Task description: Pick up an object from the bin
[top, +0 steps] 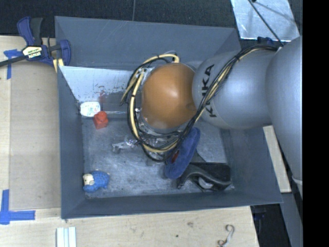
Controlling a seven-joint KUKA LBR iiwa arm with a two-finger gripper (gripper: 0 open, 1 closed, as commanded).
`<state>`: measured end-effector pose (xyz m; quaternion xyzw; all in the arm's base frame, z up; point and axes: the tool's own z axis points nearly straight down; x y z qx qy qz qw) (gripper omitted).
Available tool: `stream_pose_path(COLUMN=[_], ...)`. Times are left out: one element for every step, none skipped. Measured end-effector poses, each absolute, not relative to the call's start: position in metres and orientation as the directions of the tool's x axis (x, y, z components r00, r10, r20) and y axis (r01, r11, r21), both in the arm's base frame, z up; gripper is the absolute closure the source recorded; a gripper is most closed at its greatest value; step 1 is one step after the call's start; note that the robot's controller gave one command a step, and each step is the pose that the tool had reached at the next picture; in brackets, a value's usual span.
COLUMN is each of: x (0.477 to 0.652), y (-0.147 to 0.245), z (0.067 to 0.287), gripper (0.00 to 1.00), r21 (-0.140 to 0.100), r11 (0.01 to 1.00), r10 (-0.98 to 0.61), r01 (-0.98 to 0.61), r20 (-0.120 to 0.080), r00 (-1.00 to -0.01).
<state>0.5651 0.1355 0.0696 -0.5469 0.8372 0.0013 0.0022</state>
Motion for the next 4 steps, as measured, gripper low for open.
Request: stream_pose_path(x=[0.538,0.537,0.539,0.540], y=[0.074,0.071,0.071,0.071], z=[0.072,0.071,0.090,0.100], gripper=[0.00,1.00,1.00,1.00], r21=[-0.006,-0.003,-0.005,-0.005], r11=[0.221,0.221,0.226,0.231], r10=[-0.975,-0.975,-0.974,-0.973], r01=[-0.975,-0.975,-0.974,-0.973], r20=[-0.015,-0.005,-0.004,-0.004], r00=[-0.220,-0.221,-0.226,-0.230])
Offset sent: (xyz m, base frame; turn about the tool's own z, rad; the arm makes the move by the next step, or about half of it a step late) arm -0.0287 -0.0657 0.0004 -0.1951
